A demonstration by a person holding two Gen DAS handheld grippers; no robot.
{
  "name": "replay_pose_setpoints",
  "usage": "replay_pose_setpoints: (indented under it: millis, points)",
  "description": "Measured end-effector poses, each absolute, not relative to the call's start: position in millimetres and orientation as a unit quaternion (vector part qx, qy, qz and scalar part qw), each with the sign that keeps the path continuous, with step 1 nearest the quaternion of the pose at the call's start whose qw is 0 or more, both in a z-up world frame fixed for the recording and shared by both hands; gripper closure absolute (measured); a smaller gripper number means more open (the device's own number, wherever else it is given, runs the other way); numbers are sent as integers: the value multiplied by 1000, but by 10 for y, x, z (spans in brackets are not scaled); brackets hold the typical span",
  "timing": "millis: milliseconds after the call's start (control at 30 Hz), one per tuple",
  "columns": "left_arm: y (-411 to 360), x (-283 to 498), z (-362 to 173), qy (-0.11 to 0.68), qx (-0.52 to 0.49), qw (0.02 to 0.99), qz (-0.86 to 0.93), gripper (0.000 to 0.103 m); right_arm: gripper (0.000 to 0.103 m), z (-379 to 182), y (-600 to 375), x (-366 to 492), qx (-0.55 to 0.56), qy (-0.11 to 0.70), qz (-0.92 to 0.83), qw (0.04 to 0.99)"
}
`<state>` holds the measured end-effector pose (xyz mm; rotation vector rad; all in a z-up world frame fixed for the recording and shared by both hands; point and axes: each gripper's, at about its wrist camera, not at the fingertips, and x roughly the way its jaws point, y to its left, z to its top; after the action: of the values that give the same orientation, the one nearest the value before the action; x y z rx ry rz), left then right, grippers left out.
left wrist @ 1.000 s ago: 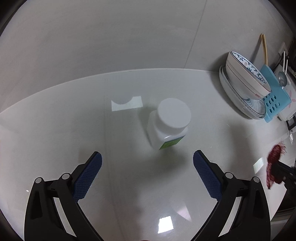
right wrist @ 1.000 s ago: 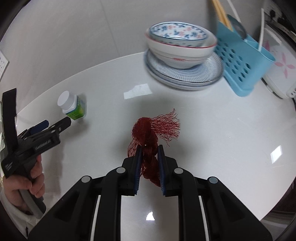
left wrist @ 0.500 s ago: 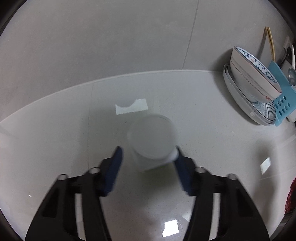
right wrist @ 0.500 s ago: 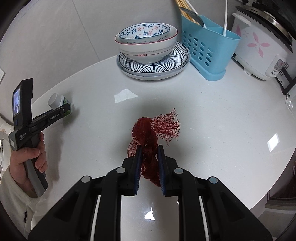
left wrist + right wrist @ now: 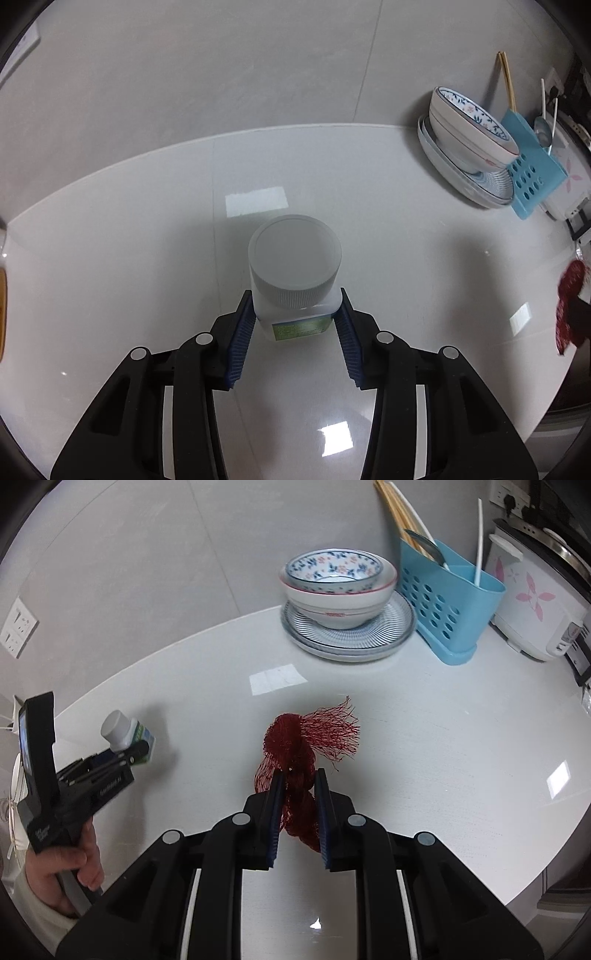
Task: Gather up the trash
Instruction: 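Grasp the red mesh bag with the right tool while the left tool grasps the white pill bottle, then carry the pill bottle and red mesh bag with both tools over the trash bin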
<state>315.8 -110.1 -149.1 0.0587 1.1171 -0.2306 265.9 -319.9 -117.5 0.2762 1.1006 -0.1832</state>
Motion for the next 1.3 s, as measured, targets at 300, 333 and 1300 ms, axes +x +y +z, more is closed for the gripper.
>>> replay_pose_setpoints:
  millis: [300, 333, 1300]
  points:
    - [-862, 2668, -1267, 536, 27, 837, -104, 61, 87, -1099, -2902, 2631, 106, 515, -56, 849]
    - [-852, 2633, -1253, 536, 25, 837, -104, 61, 87, -1085, -2884, 2622, 105, 514, -53, 850]
    - [-377, 1727, -1152, 551, -1, 830, -85, 61, 87, -926, -2215, 2055, 55, 507, 23, 860]
